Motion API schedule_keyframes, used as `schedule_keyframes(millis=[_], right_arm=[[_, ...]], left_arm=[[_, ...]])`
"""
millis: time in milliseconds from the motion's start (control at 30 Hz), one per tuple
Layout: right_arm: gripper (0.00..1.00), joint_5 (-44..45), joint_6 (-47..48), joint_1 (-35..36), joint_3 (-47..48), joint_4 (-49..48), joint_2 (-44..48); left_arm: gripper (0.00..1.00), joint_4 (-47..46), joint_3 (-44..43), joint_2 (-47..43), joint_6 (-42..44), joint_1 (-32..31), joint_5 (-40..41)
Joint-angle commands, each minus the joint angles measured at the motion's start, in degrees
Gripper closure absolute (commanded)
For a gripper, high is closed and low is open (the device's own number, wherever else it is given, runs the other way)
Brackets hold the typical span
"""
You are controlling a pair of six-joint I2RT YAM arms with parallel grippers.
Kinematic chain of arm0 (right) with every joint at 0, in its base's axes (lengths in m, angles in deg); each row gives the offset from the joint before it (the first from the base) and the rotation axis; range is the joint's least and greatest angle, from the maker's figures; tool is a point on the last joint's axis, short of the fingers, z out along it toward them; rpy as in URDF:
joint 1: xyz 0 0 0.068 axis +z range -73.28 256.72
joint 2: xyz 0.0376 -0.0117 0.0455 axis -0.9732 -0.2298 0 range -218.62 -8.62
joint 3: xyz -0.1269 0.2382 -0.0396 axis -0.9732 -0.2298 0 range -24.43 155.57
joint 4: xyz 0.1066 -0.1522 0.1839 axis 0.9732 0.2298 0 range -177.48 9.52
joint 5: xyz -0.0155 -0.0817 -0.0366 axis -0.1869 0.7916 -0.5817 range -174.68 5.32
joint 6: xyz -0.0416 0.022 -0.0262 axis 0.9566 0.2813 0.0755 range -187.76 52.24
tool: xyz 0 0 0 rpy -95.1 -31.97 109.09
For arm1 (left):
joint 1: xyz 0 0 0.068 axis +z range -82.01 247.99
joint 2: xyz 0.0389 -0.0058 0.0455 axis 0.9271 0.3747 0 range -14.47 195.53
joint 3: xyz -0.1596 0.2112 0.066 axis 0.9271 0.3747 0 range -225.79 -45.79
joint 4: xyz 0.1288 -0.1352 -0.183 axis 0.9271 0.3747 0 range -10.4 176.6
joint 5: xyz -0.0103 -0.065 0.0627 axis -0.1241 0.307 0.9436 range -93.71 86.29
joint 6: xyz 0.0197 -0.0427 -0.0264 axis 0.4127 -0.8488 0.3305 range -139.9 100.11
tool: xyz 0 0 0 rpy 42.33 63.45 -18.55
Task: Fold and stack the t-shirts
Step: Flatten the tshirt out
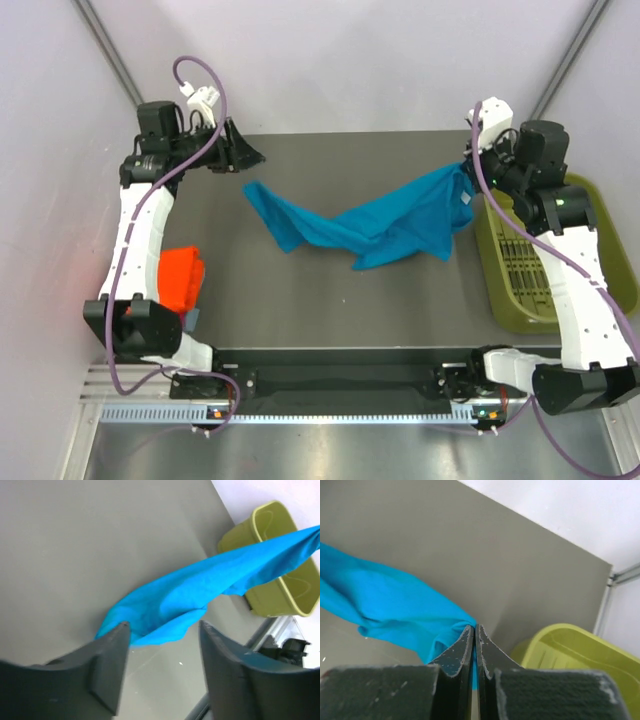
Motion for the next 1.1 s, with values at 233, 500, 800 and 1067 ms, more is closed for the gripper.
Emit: schedule_keyframes(millis=[233,500,800,1067], right_arm=[[1.00,-5.92,-2.46,-0.63,-0.81,-6.84,-10.27],[1.00,-8.47,-5.19,-0.72,0.16,-7.90,-12.22],[1.00,-7.94,-5.19,-0.63,-2.30,-7.99,-9.67],[1.00,-7.85,-5.45,-0.72,-3.01,-8.43,-9.14]], left_arm=[[0.38,2.94,3.62,8.83,-5.54,0.30,9.38],[0.42,-0.94,10.06,20.16,-8.29,0.12,8.92],[0.44,0.12,10.83,25.10,-10.13,0.39,9.37],[0.48,-0.40,20.94,18.60,-12.95,0.39,10.60]])
